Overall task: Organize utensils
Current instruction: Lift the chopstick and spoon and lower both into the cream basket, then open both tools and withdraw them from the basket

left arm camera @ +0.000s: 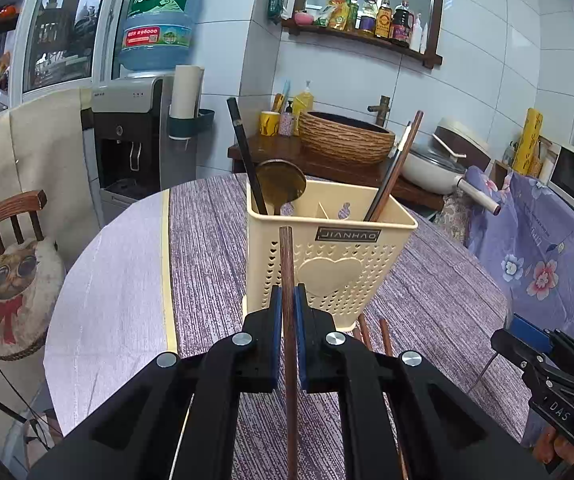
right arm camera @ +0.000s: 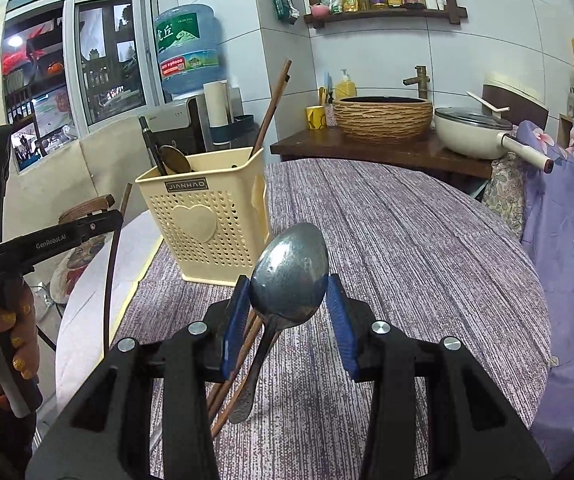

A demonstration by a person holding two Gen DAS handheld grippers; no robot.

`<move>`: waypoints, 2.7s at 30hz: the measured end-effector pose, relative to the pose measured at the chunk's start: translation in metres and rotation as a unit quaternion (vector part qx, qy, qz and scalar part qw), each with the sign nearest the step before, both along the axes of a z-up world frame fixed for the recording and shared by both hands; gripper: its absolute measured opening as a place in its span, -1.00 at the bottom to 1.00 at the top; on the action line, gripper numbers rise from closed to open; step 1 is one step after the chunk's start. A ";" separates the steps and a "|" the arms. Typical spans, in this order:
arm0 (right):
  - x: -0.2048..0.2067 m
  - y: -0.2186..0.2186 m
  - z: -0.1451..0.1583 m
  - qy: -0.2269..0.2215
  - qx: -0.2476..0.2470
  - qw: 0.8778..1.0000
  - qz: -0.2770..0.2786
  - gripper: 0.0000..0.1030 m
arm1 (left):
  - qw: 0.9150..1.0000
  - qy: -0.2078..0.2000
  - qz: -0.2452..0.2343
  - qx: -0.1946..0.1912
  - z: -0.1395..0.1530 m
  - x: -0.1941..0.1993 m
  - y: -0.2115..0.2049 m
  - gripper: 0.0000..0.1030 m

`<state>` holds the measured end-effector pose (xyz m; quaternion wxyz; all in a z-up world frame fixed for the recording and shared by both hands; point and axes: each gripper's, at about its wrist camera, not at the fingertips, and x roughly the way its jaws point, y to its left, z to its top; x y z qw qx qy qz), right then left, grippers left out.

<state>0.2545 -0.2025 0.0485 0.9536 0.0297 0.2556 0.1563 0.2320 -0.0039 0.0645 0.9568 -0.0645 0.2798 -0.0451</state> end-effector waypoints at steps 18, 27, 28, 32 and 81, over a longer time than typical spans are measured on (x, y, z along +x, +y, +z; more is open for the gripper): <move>0.007 0.018 0.028 -0.033 -0.004 0.999 0.032 -0.22 | 0.999 -0.041 -0.003 -0.028 0.030 -0.013 0.019 -0.87; 0.016 0.028 0.053 -0.049 0.001 0.998 0.049 -0.22 | 0.997 -0.061 -0.011 -0.037 0.049 -0.014 0.021 -0.87; 0.016 0.028 0.055 -0.051 0.001 0.997 0.050 -0.22 | 0.997 -0.063 -0.013 -0.037 0.052 -0.013 0.021 -0.87; 0.023 0.030 0.069 -0.057 0.009 0.997 0.057 -0.22 | 0.996 -0.074 -0.018 -0.034 0.065 -0.013 0.020 -0.88; 0.092 0.079 0.034 -0.086 -0.076 0.993 0.022 0.07 | 0.998 -0.057 -0.013 -0.004 0.049 0.045 0.002 -0.87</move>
